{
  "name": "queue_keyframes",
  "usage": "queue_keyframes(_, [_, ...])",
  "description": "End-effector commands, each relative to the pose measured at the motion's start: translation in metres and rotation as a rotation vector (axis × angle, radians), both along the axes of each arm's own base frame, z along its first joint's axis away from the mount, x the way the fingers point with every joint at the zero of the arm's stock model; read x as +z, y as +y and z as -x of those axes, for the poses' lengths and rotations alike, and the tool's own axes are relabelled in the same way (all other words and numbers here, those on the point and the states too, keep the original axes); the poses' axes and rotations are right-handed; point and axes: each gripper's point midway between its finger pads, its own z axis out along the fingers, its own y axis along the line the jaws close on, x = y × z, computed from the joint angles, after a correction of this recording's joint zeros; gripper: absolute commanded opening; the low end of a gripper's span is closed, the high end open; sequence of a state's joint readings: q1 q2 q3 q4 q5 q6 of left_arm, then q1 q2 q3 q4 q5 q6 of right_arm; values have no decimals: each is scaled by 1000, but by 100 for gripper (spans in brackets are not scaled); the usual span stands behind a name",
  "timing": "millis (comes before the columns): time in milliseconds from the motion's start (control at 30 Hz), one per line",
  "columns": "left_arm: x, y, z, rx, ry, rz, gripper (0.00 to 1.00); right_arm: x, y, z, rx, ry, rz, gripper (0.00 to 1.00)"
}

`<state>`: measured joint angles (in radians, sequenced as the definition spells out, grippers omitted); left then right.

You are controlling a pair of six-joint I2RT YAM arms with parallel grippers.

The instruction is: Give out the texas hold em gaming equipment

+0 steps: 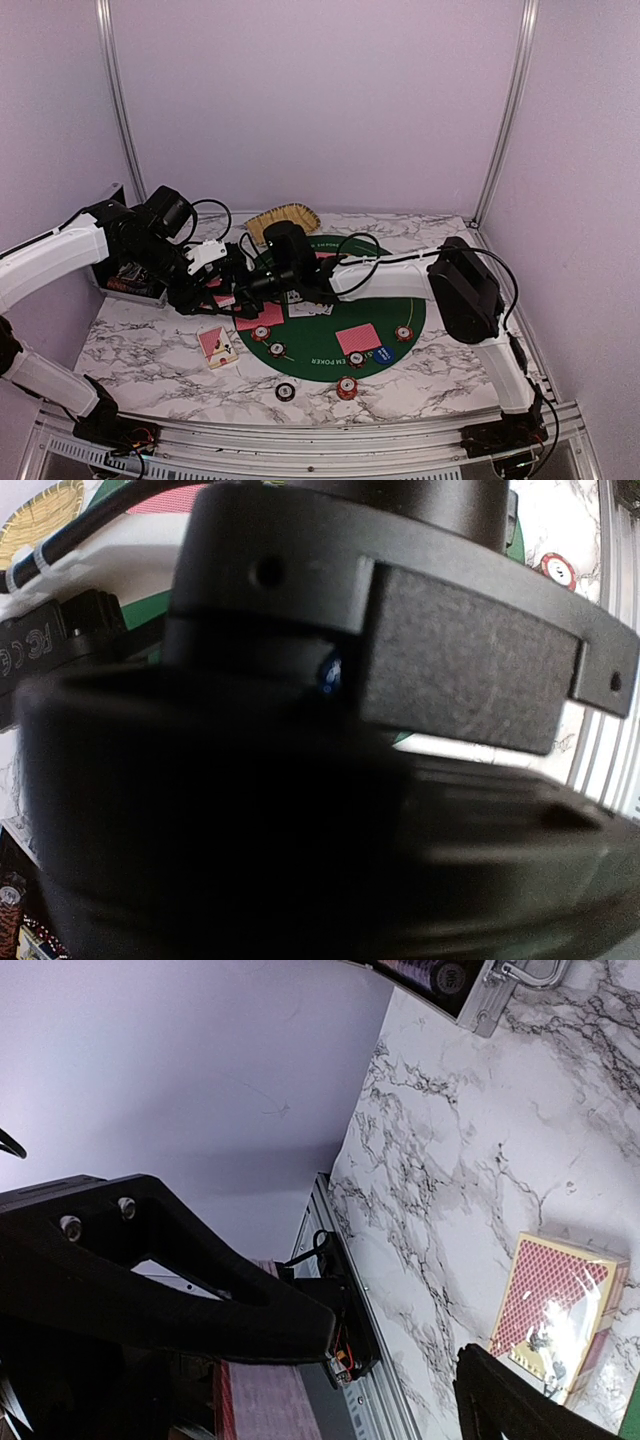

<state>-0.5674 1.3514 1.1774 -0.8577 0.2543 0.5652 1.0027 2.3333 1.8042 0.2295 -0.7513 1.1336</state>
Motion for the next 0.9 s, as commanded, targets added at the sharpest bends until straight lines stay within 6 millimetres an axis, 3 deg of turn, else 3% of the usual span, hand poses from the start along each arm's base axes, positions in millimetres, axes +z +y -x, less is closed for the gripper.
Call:
queue_keyframes(0, [19,-4,-4,-2,-50,49,0,-5,1,-1,11,1,6,93])
queue_keyframes(167, [18,-3,-4,-2,-49,47,0,-10,-15,-8,-6,11,22,78])
queue_keyframes(533, [19,-3,-3,-1,-49,52,0,-6,-37,-18,-26,2,33,65])
queue_keyframes(867, [17,-3,-2,0,-42,49,0,19,-48,-23,-23,-39,-2,41])
